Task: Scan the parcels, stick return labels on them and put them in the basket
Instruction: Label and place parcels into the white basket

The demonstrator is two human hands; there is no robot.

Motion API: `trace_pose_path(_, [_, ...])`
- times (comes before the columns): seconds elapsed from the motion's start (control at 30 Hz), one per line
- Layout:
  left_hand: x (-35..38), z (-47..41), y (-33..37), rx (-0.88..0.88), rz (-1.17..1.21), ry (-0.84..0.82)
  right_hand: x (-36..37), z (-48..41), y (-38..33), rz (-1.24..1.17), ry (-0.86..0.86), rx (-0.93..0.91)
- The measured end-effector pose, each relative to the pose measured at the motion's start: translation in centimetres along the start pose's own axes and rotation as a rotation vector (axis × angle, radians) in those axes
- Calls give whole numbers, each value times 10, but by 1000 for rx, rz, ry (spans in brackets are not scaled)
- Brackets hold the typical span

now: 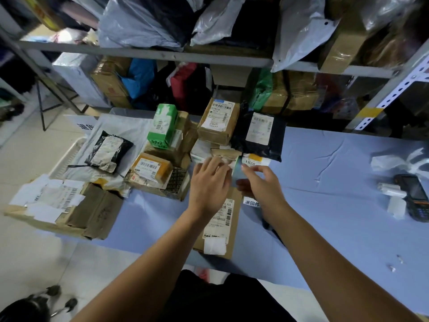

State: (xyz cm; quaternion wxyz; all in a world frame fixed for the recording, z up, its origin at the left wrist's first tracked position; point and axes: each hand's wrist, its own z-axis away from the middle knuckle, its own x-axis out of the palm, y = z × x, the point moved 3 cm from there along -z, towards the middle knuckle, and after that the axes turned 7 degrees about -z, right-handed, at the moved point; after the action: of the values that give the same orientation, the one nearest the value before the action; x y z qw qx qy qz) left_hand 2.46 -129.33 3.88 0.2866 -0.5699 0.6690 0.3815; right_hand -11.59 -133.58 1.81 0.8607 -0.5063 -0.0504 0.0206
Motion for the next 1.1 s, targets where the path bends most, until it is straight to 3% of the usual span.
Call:
trace_pose_path(0.13, [-10,22,1,229,-10,8,22,10,-3,-143,-9,25])
trace_pose_path(0.23, [-16,40,-7,202,18,-26,20,15,4,-117,-39,36])
trace_pose_path(0.33, [-18,56,-25,-116,208,-258,14,19,19,-35,-54,16])
trace_pose_path(0.4, [-18,63,-27,-487,660,-373,10,21,26,-2,-71,-8])
trace_pose_path(0.47, [-13,65,-30,-834,1037,-333,10,22,30,23,-93,-22])
trace_pose_path(0.53, [-8,63,-34,-981,1085,-270,11,21,34,49,-91,-39])
trace_pose_path(0.63, [0,59,-39,-996,990,-239,13,18,39,85,-64,-66])
trace_pose_path(0.9, [47,46,-54,-699,527,-360,32,-13,49,482,128,-188])
trace_pose_path(1.1, [78,39,-58,-556,391,-428,48,-39,55,754,186,-145])
